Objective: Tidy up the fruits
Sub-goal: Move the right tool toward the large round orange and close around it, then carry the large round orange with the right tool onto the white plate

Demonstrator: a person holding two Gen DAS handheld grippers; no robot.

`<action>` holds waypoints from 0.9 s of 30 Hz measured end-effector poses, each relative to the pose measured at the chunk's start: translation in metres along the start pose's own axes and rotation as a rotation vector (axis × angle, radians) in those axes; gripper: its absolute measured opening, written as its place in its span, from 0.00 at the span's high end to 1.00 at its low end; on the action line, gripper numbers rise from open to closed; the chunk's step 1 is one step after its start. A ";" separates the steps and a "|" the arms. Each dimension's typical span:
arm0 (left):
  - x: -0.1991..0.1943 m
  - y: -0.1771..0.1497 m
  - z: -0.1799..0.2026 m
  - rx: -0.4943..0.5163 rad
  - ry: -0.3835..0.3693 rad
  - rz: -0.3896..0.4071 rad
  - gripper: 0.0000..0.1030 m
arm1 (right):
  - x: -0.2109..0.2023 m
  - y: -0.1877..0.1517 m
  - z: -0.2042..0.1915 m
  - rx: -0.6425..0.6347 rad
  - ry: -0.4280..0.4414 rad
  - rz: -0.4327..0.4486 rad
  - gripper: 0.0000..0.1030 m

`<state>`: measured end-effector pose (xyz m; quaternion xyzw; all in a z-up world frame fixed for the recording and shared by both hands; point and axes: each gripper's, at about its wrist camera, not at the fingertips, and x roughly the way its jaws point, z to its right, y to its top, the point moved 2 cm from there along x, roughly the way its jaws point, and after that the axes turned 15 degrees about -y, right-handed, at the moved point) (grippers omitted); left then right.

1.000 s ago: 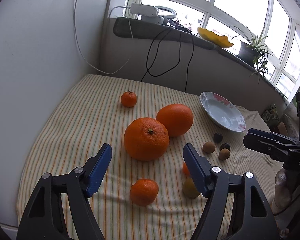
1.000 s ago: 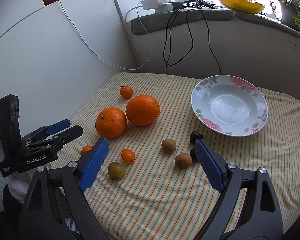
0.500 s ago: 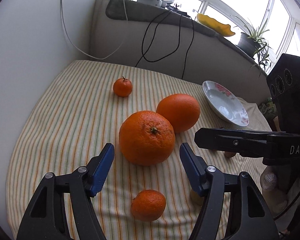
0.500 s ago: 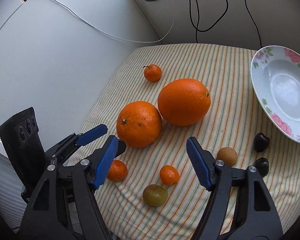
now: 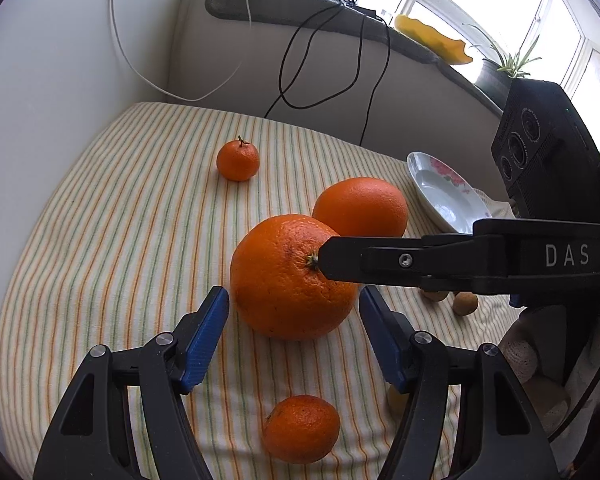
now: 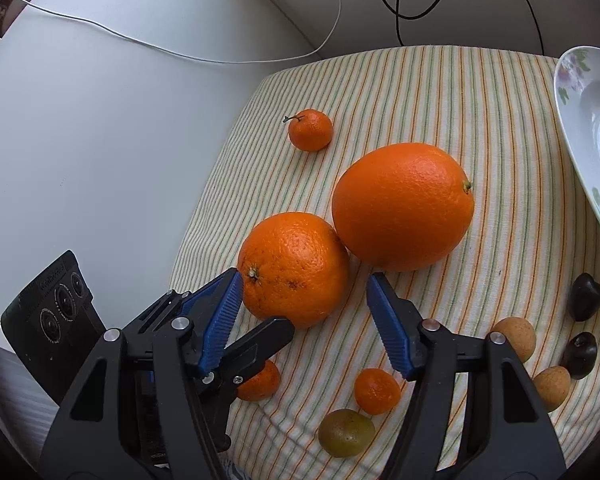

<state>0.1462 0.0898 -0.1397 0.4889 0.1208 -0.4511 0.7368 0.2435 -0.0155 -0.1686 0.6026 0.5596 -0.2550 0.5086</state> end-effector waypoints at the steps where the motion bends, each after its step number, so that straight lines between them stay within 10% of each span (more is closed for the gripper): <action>1: 0.001 0.001 0.000 0.000 0.000 -0.004 0.35 | 0.004 0.002 -0.001 0.003 0.002 -0.006 0.34; 27: -0.016 0.000 0.016 0.046 0.056 0.049 0.36 | -0.002 -0.008 -0.007 -0.015 0.040 0.027 0.43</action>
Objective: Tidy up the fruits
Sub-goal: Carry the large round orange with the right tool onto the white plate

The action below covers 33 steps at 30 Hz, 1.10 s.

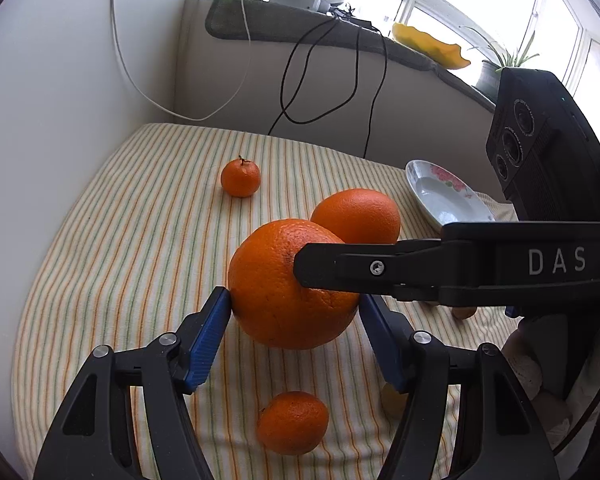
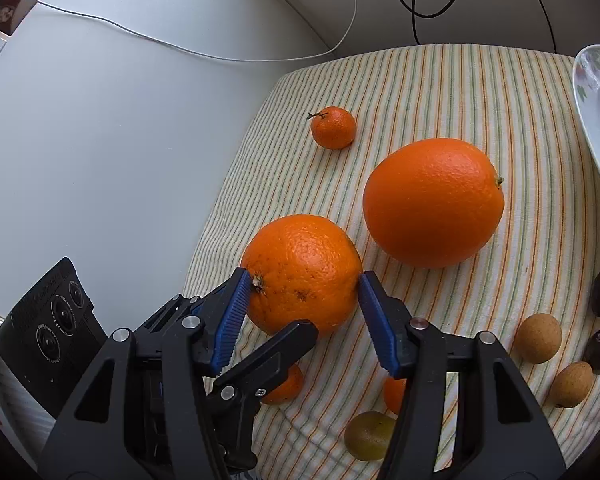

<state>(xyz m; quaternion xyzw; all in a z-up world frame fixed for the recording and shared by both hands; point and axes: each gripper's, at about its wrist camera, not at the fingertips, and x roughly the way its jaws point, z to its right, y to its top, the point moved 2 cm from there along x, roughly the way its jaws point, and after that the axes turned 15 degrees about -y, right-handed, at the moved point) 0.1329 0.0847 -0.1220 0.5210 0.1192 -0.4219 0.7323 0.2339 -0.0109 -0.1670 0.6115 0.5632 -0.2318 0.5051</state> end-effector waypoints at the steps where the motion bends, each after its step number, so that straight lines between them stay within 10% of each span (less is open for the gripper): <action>1: -0.002 0.001 0.003 0.006 0.001 0.005 0.36 | -0.003 -0.001 0.000 -0.002 0.002 0.007 0.43; 33: 0.096 0.062 0.147 0.182 -0.164 -0.037 0.36 | -0.145 0.015 0.144 0.141 -0.129 0.218 0.43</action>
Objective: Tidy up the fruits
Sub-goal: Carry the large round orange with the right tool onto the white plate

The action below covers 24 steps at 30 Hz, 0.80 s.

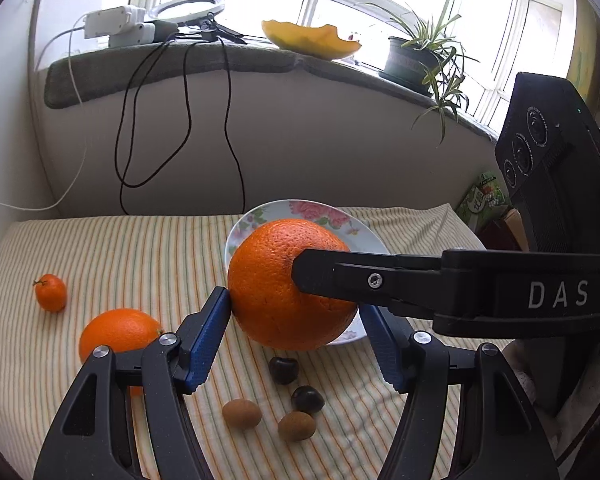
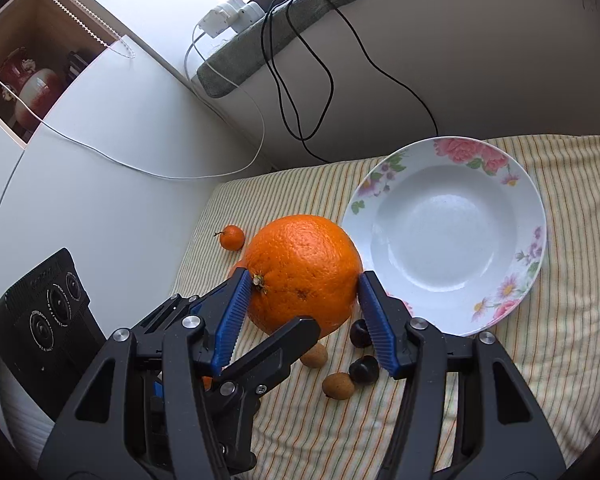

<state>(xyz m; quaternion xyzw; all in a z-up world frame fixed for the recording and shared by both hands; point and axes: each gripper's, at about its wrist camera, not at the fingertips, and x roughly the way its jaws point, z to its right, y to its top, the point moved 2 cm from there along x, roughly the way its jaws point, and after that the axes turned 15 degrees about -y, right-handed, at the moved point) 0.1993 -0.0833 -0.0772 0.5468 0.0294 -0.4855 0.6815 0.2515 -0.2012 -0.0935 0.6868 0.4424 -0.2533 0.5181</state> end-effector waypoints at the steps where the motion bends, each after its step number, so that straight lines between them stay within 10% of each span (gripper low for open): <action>1: 0.007 0.002 0.001 -0.006 -0.006 -0.008 0.36 | 0.001 0.002 0.006 0.006 -0.004 0.002 0.43; 24: 0.091 0.014 -0.013 -0.031 0.014 -0.118 0.36 | 0.055 0.037 0.077 0.090 -0.036 -0.025 0.43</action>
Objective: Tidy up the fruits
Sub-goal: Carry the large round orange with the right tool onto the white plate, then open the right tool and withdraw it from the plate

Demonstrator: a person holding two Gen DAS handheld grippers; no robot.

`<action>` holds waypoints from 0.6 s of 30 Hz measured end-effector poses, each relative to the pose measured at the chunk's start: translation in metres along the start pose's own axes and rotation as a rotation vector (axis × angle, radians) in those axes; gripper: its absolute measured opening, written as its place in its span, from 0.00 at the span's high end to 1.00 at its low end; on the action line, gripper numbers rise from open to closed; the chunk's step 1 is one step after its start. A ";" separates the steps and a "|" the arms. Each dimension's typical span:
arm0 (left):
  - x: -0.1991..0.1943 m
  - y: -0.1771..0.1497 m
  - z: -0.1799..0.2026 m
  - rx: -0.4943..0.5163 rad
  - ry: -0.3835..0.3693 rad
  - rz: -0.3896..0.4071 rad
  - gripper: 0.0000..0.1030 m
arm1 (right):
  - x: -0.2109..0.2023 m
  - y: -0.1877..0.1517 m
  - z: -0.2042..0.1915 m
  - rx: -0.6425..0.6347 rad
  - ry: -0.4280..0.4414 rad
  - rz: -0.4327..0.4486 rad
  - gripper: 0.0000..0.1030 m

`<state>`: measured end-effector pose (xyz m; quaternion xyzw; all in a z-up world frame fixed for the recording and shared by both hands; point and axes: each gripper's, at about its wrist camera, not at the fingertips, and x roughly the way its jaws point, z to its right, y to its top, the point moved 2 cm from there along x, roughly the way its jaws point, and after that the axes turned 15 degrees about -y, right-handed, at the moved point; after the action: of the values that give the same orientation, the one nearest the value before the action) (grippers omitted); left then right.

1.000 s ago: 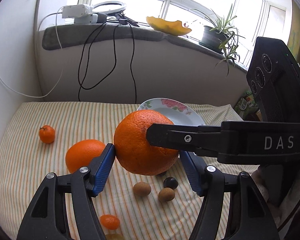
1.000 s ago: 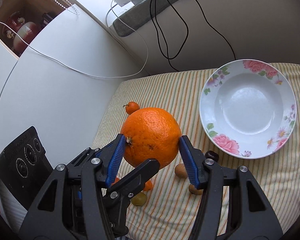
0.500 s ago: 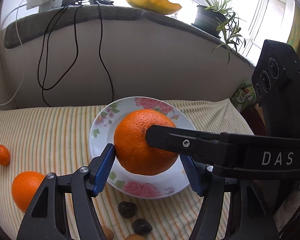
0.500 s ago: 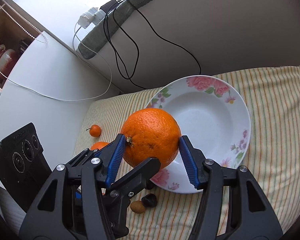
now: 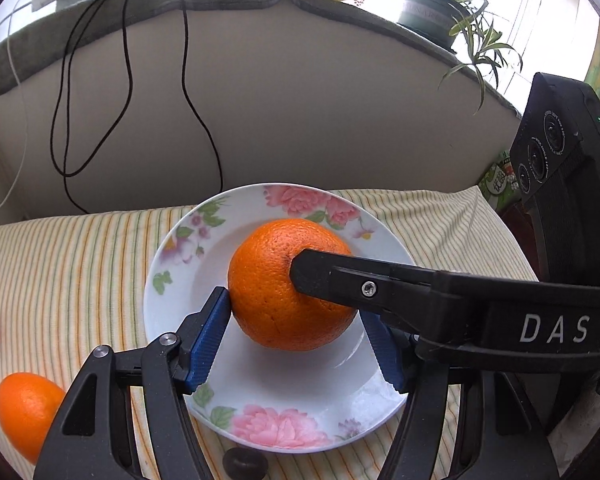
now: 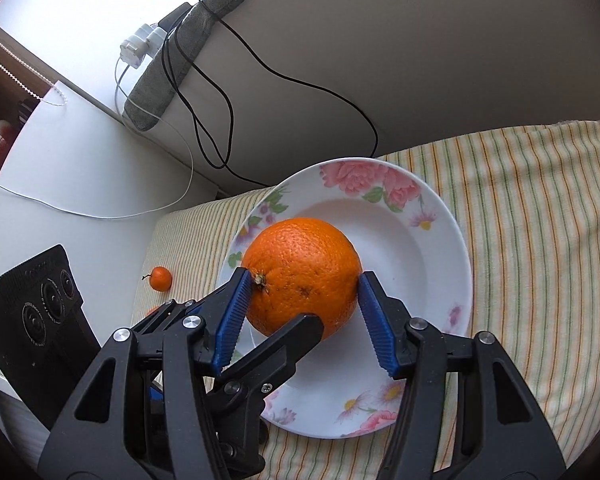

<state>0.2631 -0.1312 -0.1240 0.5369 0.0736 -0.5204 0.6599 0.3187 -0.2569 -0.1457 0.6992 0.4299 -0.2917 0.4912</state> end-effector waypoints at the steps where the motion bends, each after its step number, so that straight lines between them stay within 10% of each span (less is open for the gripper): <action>1: 0.001 0.001 0.001 0.002 0.000 -0.002 0.36 | -0.001 0.000 0.000 -0.002 -0.001 0.001 0.43; 18: -0.028 0.004 0.018 0.054 0.068 0.029 0.37 | -0.049 -0.005 -0.002 -0.077 -0.135 0.143 0.37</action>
<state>0.2449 -0.1288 -0.0958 0.5731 0.0741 -0.4939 0.6497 0.2915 -0.2703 -0.1062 0.6873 0.3559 -0.2856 0.5652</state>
